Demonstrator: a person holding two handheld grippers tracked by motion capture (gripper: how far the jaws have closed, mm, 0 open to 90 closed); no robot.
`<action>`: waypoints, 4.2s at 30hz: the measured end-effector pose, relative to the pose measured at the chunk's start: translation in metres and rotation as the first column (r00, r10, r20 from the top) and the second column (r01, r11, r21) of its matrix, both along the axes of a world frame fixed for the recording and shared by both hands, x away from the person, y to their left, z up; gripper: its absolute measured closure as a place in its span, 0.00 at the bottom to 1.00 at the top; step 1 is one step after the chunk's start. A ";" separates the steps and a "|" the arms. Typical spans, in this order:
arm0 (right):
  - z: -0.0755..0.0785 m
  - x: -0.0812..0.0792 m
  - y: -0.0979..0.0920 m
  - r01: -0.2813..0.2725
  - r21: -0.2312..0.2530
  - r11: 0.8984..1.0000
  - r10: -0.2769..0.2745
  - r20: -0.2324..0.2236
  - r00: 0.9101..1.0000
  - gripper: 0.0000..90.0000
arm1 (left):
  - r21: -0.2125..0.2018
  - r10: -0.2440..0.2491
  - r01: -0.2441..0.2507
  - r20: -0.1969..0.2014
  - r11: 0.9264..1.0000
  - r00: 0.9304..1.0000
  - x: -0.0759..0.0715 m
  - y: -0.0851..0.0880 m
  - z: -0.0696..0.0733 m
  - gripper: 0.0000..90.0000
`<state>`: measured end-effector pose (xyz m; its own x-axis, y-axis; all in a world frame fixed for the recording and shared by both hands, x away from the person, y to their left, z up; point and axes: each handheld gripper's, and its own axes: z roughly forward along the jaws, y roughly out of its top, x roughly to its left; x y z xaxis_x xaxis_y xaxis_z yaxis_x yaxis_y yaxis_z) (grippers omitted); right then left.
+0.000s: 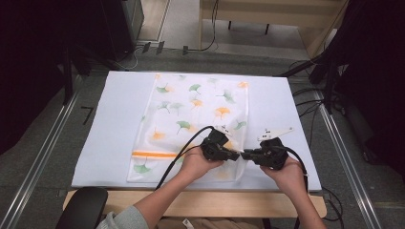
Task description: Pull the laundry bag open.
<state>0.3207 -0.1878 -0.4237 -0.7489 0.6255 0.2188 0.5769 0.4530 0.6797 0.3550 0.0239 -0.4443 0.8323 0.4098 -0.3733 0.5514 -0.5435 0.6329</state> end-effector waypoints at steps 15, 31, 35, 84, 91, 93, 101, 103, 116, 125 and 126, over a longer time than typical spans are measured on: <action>0.000 0.000 -0.001 -0.003 -0.002 1.000 0.003 0.000 1.000 0.95 | 0.028 0.020 -0.019 -0.018 0.999 1.000 0.001 0.004 -0.001 1.00; -0.001 0.001 -0.009 0.025 0.000 1.000 -0.025 0.003 1.000 0.95 | 0.070 0.050 -0.046 -0.053 0.997 0.997 0.008 0.032 -0.010 1.00; -0.001 0.001 -0.009 0.026 0.001 1.000 -0.026 0.002 1.000 0.95 | 0.064 0.046 -0.043 -0.054 0.997 0.997 0.009 0.033 -0.010 1.00; -0.002 0.003 -0.011 0.048 -0.005 0.999 -0.048 0.008 0.999 0.94 | 0.059 0.046 -0.042 -0.061 0.997 0.997 0.003 0.064 0.007 1.00; -0.004 0.004 -0.010 0.049 -0.008 0.999 -0.049 0.000 0.999 0.94 | 0.067 0.060 -0.055 -0.065 0.996 0.996 0.002 0.063 0.008 1.00; -0.004 0.004 -0.011 0.046 -0.010 0.999 -0.046 0.002 0.999 0.94 | 0.063 0.060 -0.055 -0.071 0.996 0.996 0.003 0.064 0.007 1.00; -0.002 0.004 -0.012 0.043 -0.001 0.999 -0.043 0.001 0.999 0.95 | 0.073 0.060 -0.054 -0.081 0.996 0.995 0.005 0.066 0.006 1.00; -0.002 0.003 -0.012 0.041 -0.002 0.999 -0.041 0.002 0.999 0.95 | 0.072 0.060 -0.053 -0.089 0.996 0.994 0.006 0.066 0.005 1.00; -0.001 0.007 -0.013 0.034 -0.011 0.999 -0.034 0.001 0.999 0.95 | 0.083 0.103 -0.094 -0.112 0.992 0.988 0.009 0.083 0.000 1.00; -0.001 0.013 -0.009 0.016 -0.031 0.999 -0.016 0.000 1.000 0.95 | 0.099 0.163 -0.151 -0.123 0.983 0.979 0.007 0.101 0.000 1.00; -0.001 0.013 -0.008 0.014 -0.027 1.000 -0.014 -0.001 1.000 0.95 | 0.098 0.160 -0.148 -0.123 0.984 0.979 0.006 0.104 0.000 1.00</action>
